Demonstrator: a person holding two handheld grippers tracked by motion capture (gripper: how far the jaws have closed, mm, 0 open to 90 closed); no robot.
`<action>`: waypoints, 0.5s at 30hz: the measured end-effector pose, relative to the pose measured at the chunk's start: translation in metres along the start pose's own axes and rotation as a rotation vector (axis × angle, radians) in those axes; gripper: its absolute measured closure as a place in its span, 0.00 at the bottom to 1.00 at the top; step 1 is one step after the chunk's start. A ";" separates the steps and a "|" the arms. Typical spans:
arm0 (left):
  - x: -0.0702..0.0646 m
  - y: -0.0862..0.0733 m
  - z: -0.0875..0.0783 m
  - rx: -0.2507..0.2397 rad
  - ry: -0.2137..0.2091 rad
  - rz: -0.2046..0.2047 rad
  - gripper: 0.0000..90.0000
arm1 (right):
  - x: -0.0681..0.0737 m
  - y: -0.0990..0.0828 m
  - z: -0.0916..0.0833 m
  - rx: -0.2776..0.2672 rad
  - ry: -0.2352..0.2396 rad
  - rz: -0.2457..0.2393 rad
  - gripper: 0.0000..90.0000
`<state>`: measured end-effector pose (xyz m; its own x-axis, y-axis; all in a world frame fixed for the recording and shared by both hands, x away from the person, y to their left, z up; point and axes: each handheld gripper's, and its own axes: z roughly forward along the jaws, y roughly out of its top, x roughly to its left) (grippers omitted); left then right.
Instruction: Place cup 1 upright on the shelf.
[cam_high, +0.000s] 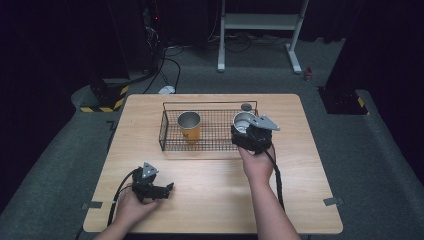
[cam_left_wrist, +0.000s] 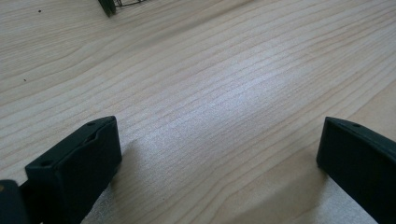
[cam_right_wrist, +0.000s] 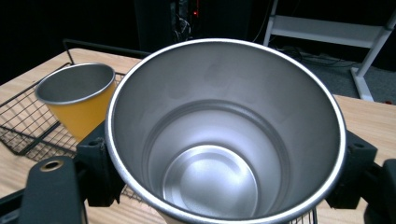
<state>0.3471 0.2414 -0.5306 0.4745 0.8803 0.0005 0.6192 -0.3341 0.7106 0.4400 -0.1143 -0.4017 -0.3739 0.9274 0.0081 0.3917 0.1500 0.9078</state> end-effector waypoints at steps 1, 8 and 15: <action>0.000 0.000 0.000 0.000 0.000 0.000 0.00 | 0.000 0.001 0.001 0.002 -0.004 -0.005 0.21; 0.000 0.000 0.000 0.001 0.001 0.000 0.00 | -0.001 0.013 0.016 0.012 -0.018 -0.001 0.21; 0.000 0.000 0.000 -0.001 0.001 -0.001 0.00 | -0.002 0.019 0.031 0.036 -0.036 -0.001 0.21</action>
<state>0.3471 0.2414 -0.5306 0.4733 0.8809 0.0000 0.6194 -0.3327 0.7111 0.4746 -0.1024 -0.3972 -0.3443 0.9388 -0.0086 0.4212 0.1627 0.8922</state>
